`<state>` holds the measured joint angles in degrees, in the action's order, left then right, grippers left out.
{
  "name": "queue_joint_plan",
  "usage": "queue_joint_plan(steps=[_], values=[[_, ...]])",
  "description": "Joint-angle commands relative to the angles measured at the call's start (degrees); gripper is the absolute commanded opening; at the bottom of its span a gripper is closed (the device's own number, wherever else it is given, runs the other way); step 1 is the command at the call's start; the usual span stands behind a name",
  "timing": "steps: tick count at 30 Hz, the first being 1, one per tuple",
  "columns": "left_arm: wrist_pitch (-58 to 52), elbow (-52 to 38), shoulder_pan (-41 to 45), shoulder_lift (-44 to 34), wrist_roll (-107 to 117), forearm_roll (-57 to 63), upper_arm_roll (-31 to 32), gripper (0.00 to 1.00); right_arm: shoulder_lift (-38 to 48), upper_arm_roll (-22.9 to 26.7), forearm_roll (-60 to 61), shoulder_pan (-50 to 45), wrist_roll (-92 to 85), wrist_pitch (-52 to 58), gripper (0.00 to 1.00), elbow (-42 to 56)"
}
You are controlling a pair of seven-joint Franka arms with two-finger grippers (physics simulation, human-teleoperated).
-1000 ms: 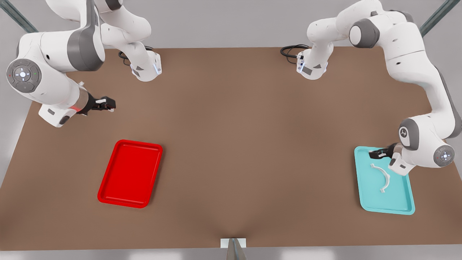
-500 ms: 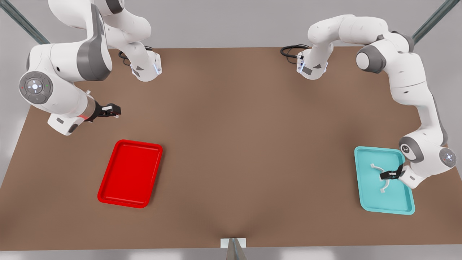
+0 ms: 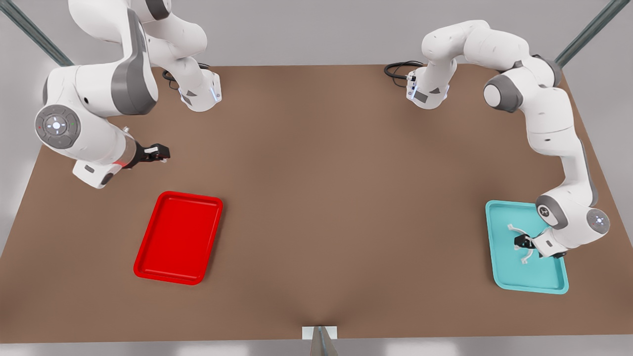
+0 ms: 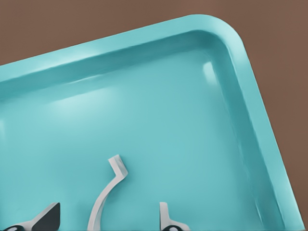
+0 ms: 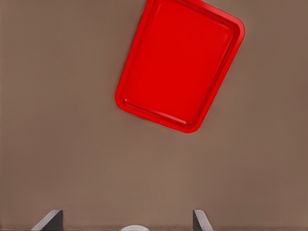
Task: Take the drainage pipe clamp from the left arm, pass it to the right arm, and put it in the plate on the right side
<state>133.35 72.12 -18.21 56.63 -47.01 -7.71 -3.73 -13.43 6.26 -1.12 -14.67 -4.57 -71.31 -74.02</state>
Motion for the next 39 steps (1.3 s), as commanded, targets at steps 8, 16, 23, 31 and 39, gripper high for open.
queue_joint_plan(steps=[8,16,23,31,39], values=[[1.03,-0.14,-0.07,0.05,-12.22,-2.13,0.04,0.62,-0.29,-0.02,0.24,-0.19,-0.09,0.03,1.00,-0.07],[1.03,-0.14,0.01,0.23,-11.17,-2.04,0.04,0.40,-0.46,-0.02,0.24,-0.19,-0.09,0.03,1.00,-0.16],[1.03,-0.14,0.10,0.05,-10.03,-1.95,0.04,0.21,-0.64,-0.02,0.24,-0.19,-0.09,0.03,1.00,-0.16],[0.77,-0.05,0.28,-1.00,-10.03,-1.34,0.04,0.21,-0.72,-0.02,0.24,-0.19,-0.17,0.03,1.00,-0.07],[-22.25,0.12,10.91,-12.78,29.41,0.24,-0.23,0.21,-5.29,-0.10,3.14,-5.98,-2.28,-3.57,1.00,2.74]])
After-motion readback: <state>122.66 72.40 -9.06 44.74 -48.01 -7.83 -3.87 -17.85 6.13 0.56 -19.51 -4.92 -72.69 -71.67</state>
